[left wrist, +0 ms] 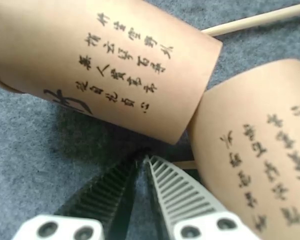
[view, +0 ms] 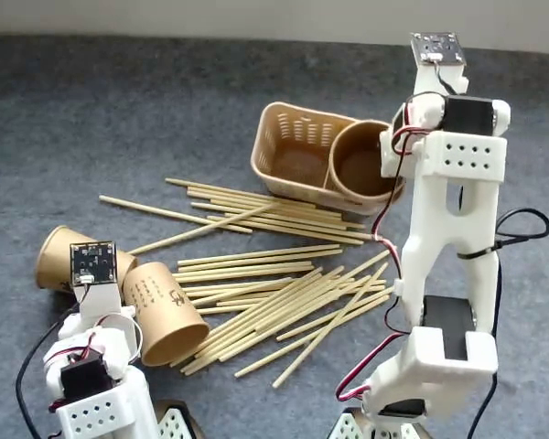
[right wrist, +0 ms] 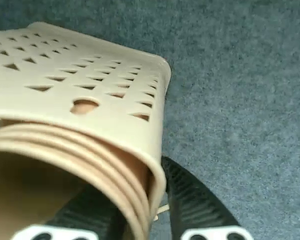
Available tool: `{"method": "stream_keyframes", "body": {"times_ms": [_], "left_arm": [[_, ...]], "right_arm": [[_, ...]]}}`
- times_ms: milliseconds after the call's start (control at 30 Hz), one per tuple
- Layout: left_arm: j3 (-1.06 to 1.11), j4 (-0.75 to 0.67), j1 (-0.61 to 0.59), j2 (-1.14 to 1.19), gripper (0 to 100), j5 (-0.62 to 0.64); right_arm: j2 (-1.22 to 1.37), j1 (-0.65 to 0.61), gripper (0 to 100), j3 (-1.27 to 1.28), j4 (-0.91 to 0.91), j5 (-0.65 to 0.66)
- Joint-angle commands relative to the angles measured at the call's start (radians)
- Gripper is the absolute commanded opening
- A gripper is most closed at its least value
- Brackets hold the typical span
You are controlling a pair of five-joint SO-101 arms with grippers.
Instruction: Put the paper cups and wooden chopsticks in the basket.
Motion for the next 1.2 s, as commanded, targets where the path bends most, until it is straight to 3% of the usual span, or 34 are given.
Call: {"method": "stream_keyframes", "body": {"times_ms": [0, 300, 767, 1000, 1167], "left_arm": [[0.019, 0.002, 0.016, -0.015, 1, -0.003], [0.019, 0.002, 0.016, -0.015, 1, -0.003], [0.019, 0.002, 0.016, -0.015, 1, -0.003], [0.019, 0.002, 0.016, -0.015, 1, -0.003], [0.019, 0.002, 0.016, -0.015, 1, -0.003]], "right_arm": [[-0.008, -0.018, 15.8, -0.053, -0.094, -0.011], [-0.012, -0.018, 18.3, -0.156, -0.188, -0.094], [-0.015, -0.137, 17.7, -0.499, 0.108, -0.095], [-0.015, -0.142, 0.2, -0.512, 0.108, -0.094], [-0.088, -0.143, 0.6, -0.41, 0.11, -0.094]]}}
